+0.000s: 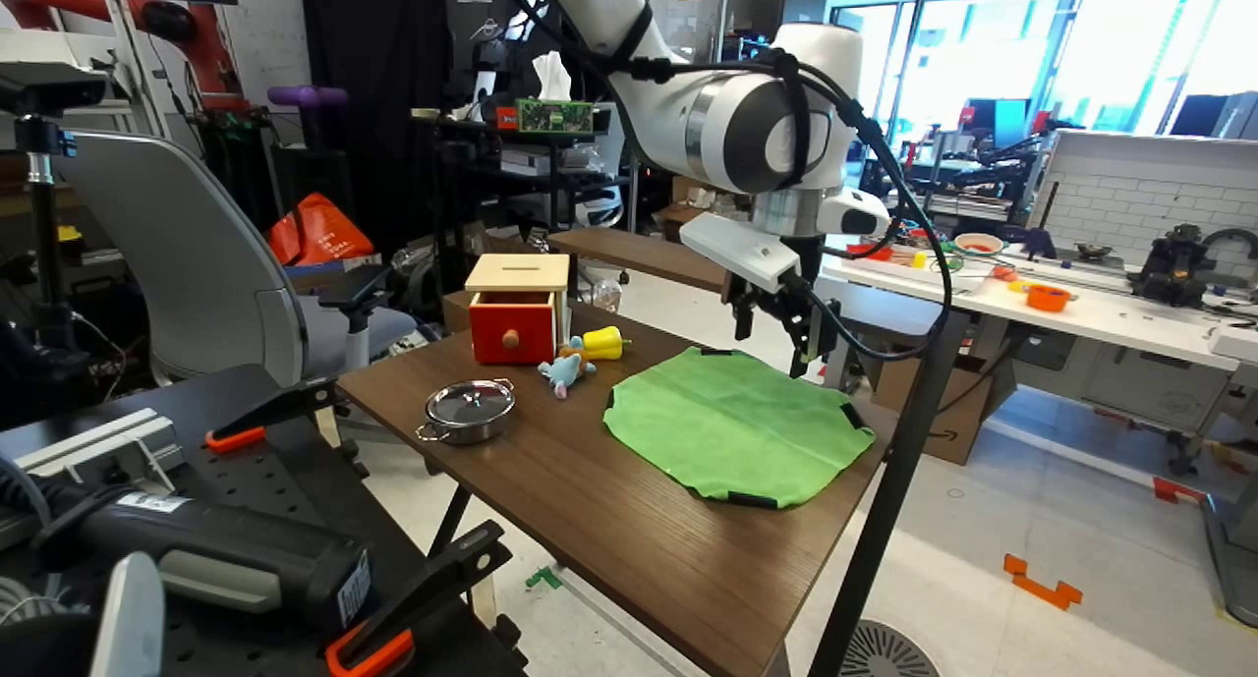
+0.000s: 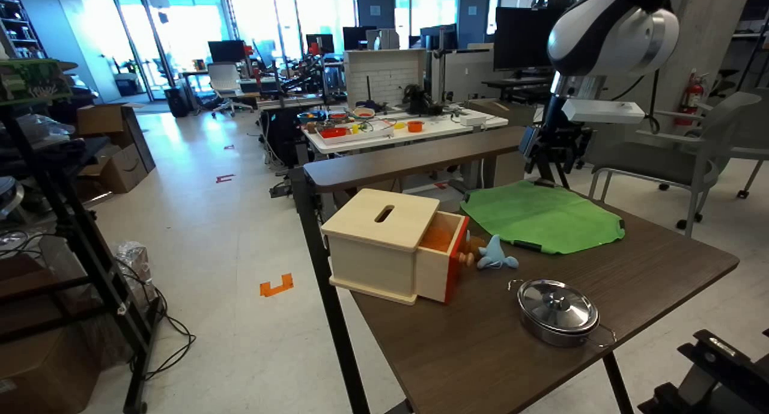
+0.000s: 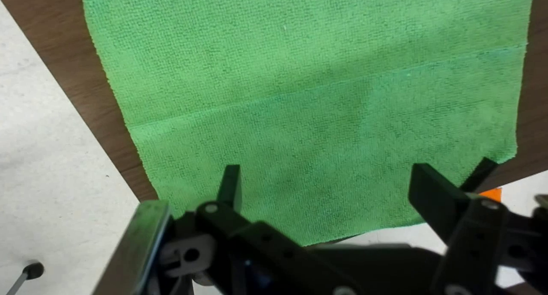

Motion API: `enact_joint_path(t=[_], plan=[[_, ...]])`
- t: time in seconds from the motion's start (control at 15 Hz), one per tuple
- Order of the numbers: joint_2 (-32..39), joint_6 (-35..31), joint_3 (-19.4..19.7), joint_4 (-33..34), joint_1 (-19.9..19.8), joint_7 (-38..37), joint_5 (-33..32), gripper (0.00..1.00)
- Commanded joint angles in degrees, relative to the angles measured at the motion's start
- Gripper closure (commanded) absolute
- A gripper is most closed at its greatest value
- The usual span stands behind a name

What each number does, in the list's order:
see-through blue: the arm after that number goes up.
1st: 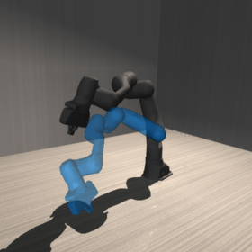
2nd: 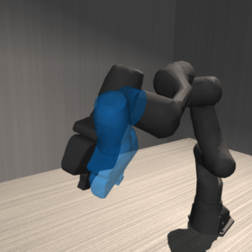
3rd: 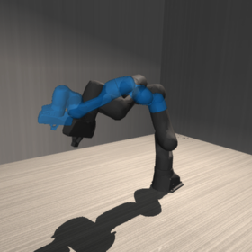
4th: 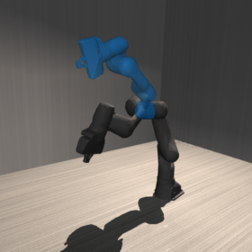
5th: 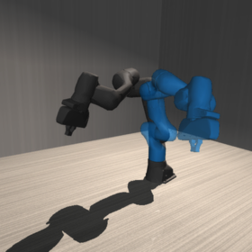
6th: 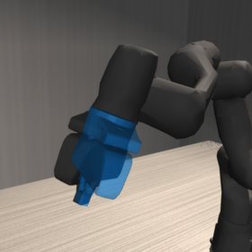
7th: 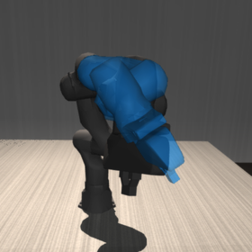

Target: Move the green towel towards you

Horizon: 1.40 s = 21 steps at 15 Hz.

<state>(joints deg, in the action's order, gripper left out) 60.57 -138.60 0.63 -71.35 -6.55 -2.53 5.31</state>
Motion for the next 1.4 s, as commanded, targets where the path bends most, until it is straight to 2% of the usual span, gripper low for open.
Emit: enact_joint_path(t=[0.0, 0.47, 0.87, 1.33], plan=[[7.85, 6.13, 0.32, 11.67, 0.04, -1.14, 0.01, 0.00], [17.15, 13.10, 1.91, 22.90, 0.71, -2.73, -1.52, 0.00], [20.41, 18.85, 3.79, 26.38, 1.65, -4.47, -3.63, 0.00], [18.20, 19.06, 5.46, 18.56, 3.81, -3.77, -6.79, 0.00]])
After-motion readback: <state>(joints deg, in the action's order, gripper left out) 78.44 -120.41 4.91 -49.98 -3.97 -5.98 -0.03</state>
